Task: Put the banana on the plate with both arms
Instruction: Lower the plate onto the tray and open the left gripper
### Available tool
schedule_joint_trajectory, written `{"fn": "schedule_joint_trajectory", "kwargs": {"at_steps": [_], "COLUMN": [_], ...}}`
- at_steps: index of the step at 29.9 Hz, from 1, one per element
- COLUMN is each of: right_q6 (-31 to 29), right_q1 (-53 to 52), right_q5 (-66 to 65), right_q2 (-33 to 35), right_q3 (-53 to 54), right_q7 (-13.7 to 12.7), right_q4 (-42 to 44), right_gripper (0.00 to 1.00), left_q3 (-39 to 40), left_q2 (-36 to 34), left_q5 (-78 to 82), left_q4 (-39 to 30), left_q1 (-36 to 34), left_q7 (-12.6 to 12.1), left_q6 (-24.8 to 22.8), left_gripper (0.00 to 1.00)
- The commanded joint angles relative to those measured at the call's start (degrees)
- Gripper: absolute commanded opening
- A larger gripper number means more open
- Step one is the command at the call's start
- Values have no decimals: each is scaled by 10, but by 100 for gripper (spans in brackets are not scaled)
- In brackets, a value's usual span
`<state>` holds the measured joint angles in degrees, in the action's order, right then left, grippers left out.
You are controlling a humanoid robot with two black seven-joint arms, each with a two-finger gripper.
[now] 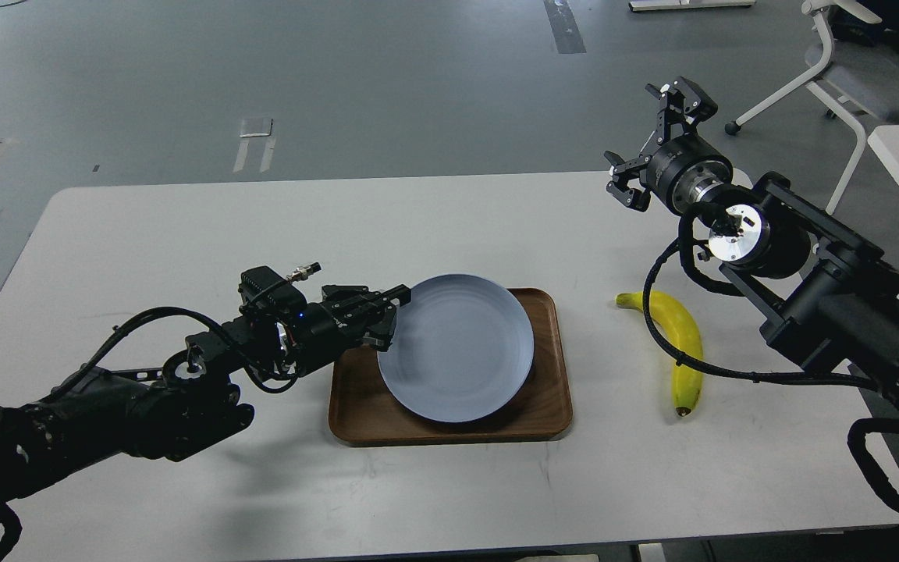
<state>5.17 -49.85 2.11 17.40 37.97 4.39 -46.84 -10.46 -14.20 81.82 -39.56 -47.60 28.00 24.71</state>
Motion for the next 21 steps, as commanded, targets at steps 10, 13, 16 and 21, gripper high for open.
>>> {"fn": "schedule_joint_trajectory", "kwargs": {"at_steps": [10,13,16,21], "right_q6": [12,12,11,11], "right_q1": [-1,-1,-1,-2], "right_q5": [0,0,0,-1], "right_q2": [1,2,5,9], "right_q3": [0,0,-1,-3], "right_q7": [0,-1,-2,-2], "right_q4": [3,3,3,4], "right_gripper": [100,100,100,100], "left_q3": [1,1,2,1], "left_q2": [0,0,0,4], "left_q5": [-3,-4,-7,-9], "left_q4": [0,-3,-3,-9], "left_q1": [5,5,2,6], "left_q7": [0,0,0,0], "left_q6": [1,1,1,1], "left_gripper": [44,64,85,90]}}
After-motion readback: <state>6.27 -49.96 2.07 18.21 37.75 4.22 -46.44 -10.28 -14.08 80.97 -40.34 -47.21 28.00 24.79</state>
